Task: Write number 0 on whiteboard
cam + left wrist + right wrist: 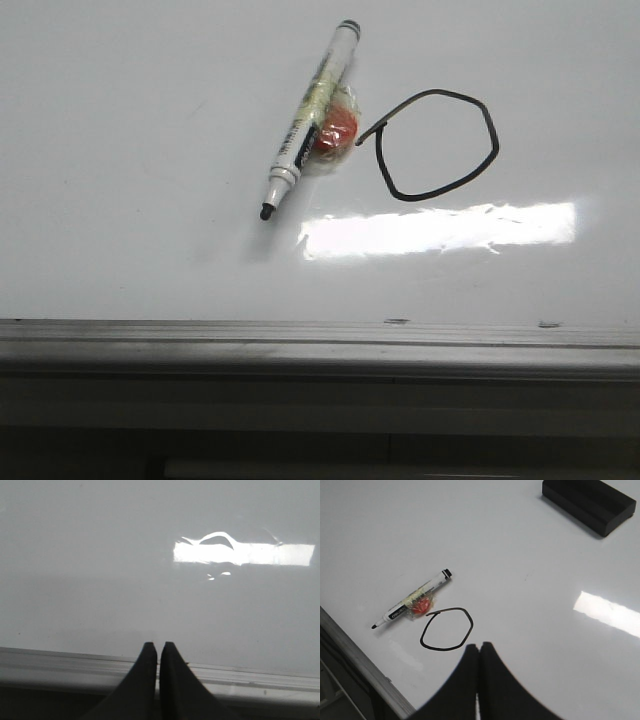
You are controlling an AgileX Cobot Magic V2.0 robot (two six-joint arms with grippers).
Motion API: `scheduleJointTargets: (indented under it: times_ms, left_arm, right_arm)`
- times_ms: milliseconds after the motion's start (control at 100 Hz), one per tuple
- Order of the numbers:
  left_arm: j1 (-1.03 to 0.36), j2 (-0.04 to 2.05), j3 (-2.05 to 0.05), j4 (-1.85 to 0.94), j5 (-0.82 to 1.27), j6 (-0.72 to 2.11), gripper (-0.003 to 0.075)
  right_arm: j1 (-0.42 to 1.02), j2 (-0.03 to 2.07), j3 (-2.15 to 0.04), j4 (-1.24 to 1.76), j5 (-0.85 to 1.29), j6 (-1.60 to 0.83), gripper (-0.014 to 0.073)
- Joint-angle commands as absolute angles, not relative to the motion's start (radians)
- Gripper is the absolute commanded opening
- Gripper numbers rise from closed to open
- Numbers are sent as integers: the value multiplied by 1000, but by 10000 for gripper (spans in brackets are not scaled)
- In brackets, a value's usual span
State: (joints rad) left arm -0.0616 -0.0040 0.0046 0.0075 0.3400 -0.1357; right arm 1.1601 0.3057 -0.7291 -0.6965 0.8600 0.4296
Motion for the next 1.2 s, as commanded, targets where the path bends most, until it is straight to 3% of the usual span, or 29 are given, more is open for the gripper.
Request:
scheduleJointTargets:
  times_ms: [0, 250, 510, 620, 740, 850, 1010, 1190]
  left_arm:
    - [-58, -32, 37, 0, 306, -135, -20]
    - [-58, -32, 37, 0, 306, -135, -20]
    - [-58, -32, 37, 0, 306, -135, -20]
    - [-58, -32, 37, 0, 306, -135, -20]
    - [-58, -32, 37, 0, 306, -135, -20]
    - [-58, -32, 37, 0, 306, -135, -20]
    - [-58, -32, 37, 0, 306, -135, -20]
    - [-58, -32, 37, 0, 306, -135, -20]
  right_arm:
    - [1154, 318, -750, -731, 800, 429, -69]
    - [1098, 318, -666, -824, 858, 429, -69]
    - [810, 318, -492, -667, 474, 422, -69]
    - [670, 318, -433, -544, 288, 310, -69]
    - [520, 318, -354, -276, 217, 178, -69]
    - [406, 318, -238, -229, 145, 154, -69]
    - [299, 306, -78, -189, -12, 154, -69]
    - [258, 240, 27, -174, -37, 154, -69]
